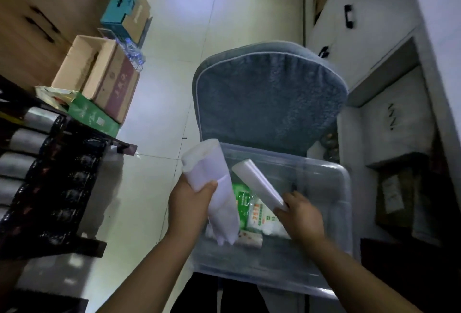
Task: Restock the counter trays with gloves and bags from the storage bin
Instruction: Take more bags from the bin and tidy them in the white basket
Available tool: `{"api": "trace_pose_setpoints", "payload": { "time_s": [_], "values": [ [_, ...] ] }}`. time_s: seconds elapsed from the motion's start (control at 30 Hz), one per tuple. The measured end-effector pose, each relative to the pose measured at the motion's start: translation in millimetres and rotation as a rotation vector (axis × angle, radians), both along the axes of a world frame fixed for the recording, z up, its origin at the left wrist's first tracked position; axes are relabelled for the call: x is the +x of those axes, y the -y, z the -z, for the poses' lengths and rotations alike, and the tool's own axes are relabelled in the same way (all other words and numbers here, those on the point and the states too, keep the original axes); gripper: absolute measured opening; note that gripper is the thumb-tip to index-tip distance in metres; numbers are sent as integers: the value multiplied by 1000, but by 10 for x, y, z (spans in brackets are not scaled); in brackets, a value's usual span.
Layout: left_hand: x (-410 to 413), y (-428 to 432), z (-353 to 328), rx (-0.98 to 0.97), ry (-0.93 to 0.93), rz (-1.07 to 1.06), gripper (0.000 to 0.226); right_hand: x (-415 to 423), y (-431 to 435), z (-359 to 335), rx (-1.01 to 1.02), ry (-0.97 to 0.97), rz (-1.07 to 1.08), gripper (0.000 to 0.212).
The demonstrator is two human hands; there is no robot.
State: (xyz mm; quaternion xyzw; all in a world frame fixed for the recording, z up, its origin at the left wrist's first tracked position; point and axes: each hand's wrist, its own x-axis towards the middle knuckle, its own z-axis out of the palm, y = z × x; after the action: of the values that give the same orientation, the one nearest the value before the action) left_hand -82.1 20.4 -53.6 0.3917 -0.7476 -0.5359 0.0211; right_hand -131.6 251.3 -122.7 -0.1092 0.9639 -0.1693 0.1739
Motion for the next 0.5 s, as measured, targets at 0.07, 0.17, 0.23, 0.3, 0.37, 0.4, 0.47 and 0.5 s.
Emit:
{"api": "trace_pose_setpoints", "payload": {
  "time_s": [0.07,0.17,0.23,0.3,0.37,0.4,0.47,0.5],
  "values": [
    [-29,-34,-173,7,-42,53,25,107,-30,-313,-20,-51,45,21],
    [-41,-112,-440,46,-128,154,26,338,-70,-782,-36,-151,162,20],
    [-45,-193,-616,42,-194,226,25,522,-114,-1060,-51,-208,260,20],
    [-58,-313,-797,43,-246,293,21,712,-180,-1303,-64,-251,364,19],
    [-74,-481,-940,73,-283,361,19,896,-285,-1507,-91,-289,476,18],
    [-77,-581,-999,97,-294,397,18,988,-352,-1599,-104,-303,530,18],
    [-70,-817,-1116,129,-313,473,17,1165,-513,-1780,-123,-326,638,18],
    [-66,-946,-1173,144,-328,510,15,1254,-611,-1867,-136,-340,692,19]
  ]
}}
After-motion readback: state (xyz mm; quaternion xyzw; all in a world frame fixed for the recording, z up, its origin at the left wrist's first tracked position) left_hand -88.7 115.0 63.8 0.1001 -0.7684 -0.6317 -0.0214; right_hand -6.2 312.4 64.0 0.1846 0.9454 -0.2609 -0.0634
